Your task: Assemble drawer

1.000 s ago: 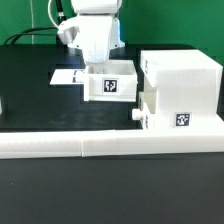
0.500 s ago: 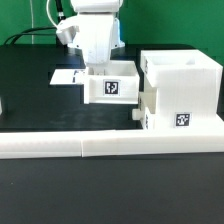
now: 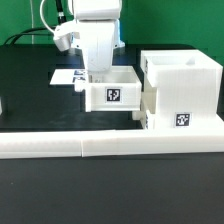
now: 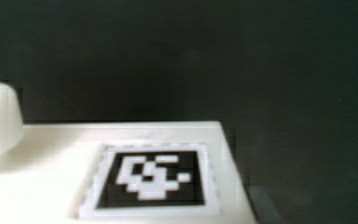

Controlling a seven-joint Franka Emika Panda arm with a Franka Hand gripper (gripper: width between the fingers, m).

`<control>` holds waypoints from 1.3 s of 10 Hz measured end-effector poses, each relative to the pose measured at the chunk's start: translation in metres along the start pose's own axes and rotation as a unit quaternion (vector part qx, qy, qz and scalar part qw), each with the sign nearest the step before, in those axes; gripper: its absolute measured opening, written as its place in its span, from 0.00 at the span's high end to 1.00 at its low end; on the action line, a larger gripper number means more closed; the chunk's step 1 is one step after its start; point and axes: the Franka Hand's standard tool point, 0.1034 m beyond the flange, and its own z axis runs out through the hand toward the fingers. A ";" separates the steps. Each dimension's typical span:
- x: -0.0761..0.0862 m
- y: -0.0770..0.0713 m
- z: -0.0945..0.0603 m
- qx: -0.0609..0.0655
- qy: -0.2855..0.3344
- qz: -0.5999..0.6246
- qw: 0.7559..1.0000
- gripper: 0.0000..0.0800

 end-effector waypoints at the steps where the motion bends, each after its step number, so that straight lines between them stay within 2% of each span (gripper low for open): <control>1: 0.000 0.005 -0.001 -0.002 0.000 0.000 1.000 0.94; 2: 0.000 0.009 -0.002 -0.004 0.000 0.001 1.000 0.94; 3: 0.002 0.012 -0.003 -0.015 0.001 0.001 1.000 0.94; 6: 0.001 0.011 -0.001 -0.013 0.001 0.003 1.000 0.94; 10: 0.012 0.014 -0.004 -0.012 0.000 0.011 1.000 0.94; 13: 0.012 0.013 -0.001 -0.010 0.000 0.012 1.000 0.94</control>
Offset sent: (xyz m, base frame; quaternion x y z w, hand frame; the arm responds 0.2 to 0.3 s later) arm 0.0000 0.0000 0.0000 0.0000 0.0000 0.0000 1.0000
